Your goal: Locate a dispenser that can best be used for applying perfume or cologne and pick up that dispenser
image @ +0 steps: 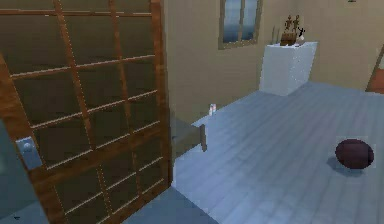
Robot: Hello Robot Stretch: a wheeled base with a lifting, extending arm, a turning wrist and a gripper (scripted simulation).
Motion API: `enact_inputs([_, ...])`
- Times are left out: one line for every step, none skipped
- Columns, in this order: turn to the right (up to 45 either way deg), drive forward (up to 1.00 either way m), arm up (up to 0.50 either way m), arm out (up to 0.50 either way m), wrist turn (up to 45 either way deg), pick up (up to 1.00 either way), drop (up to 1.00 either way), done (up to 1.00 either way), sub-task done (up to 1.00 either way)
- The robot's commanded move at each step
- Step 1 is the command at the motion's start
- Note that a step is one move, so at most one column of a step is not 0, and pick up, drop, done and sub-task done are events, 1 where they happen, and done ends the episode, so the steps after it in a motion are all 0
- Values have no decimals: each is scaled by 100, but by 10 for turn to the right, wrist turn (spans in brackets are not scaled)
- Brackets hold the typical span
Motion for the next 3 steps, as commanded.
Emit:
enact_inputs([240,0,0,0,0,0,0,0,0])
enact_inputs([0,100,0,0,0,0,0,0,0])
enact_inputs([30,0,0,0,0,0,0,0,0])
